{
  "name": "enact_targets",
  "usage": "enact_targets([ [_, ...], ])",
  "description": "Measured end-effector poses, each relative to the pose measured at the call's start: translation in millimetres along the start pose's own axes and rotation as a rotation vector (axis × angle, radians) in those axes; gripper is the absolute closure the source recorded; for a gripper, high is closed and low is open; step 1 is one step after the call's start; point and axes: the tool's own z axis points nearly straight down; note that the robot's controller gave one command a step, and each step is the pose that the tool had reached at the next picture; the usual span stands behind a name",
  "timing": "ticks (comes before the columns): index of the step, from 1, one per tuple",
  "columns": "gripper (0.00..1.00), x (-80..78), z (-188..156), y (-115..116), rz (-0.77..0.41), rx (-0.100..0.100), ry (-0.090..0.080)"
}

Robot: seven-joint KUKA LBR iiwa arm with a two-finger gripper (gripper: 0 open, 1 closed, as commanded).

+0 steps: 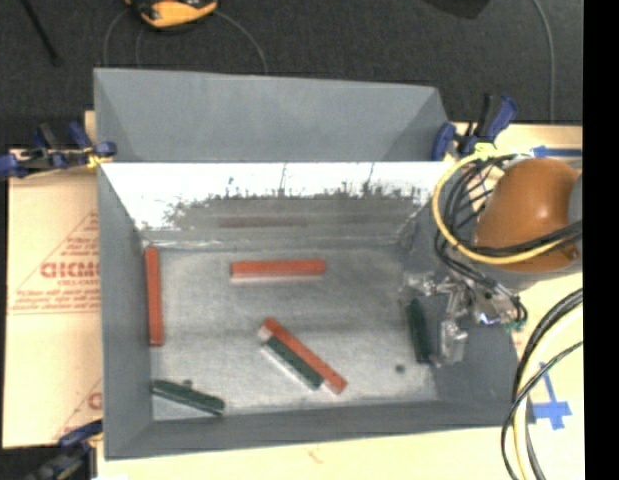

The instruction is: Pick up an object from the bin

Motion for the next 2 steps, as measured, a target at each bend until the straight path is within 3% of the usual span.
enact_targets([
  [1,0.0,6.0,12.6,8.9,-0.335,-0.001,0.002],
  [2,1.0,-35.3,25.0,39.0,-0.618,0.0,-0.003],
])
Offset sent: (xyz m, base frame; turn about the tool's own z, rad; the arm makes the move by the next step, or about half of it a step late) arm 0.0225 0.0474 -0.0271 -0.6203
